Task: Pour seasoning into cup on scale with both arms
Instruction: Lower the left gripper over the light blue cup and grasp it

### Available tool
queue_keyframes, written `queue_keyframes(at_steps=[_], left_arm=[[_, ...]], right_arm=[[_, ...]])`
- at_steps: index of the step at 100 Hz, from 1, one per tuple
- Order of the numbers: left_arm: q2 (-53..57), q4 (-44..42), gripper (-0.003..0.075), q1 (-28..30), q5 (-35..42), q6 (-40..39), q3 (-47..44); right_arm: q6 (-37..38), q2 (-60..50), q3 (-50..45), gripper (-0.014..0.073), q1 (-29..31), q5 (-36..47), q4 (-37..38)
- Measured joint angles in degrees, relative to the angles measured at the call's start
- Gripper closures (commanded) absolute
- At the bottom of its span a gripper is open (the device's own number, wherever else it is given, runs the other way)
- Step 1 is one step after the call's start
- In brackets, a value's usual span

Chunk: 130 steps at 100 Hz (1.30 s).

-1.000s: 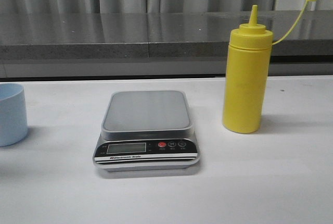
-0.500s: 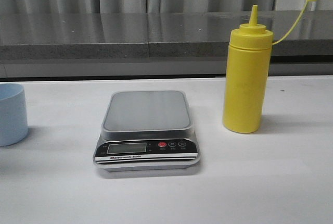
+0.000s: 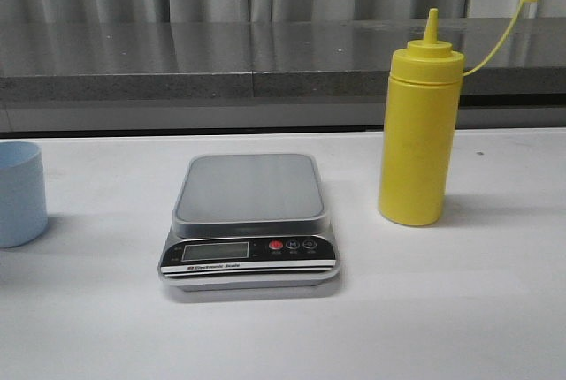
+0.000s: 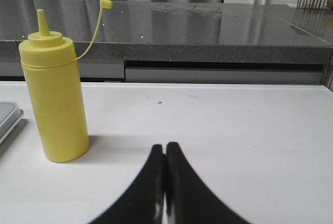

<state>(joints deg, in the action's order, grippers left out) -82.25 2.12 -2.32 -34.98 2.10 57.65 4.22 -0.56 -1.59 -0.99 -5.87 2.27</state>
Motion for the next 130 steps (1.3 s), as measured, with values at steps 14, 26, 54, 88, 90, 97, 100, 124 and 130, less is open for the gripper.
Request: queue_keyframes(at_steps=[14,26,54,88,90,97,100,124,130], left_arm=[[-3.13,-0.11,0.0176,0.0,1.06,0.0,0.0],[-5.38,-0.11,0.0176,0.0,2.06,0.0,0.0],[-10.02,-0.11,0.0176,0.0,4.46,0.0,0.0],[-14.21,-0.11,0.0304,0.0,4.94,0.0,0.13],[-14.26,-0.11,0.0321,0.0,4.94,0.0,0.13],[-14.35,-0.11,0.0419,0.0,4.94,0.0,0.13],[-14.35,-0.11,0.0474,0.0,4.94,0.0,0.13],[-14.35,-0.11,0.074,0.0,5.77,0.0,0.13],[-14.35,0.0,0.074,0.0,5.89,0.0,0.13]], right_arm=[[0.0,0.0,0.0,0.0662,0.0,0.0,0.0],[0.0,0.0,0.0,0.0662,0.0,0.0,0.0],[0.0,0.0,0.0,0.0662,0.0,0.0,0.0],[0.0,0.0,0.0,0.0662,0.0,0.0,0.0],[0.0,0.0,0.0,0.0662,0.0,0.0,0.0],[0.0,0.0,0.0,0.0662,0.0,0.0,0.0],[0.0,0.0,0.0,0.0662,0.0,0.0,0.0],[0.0,0.0,0.0,0.0662,0.0,0.0,0.0],[0.0,0.0,0.0,0.0662,0.0,0.0,0.0]])
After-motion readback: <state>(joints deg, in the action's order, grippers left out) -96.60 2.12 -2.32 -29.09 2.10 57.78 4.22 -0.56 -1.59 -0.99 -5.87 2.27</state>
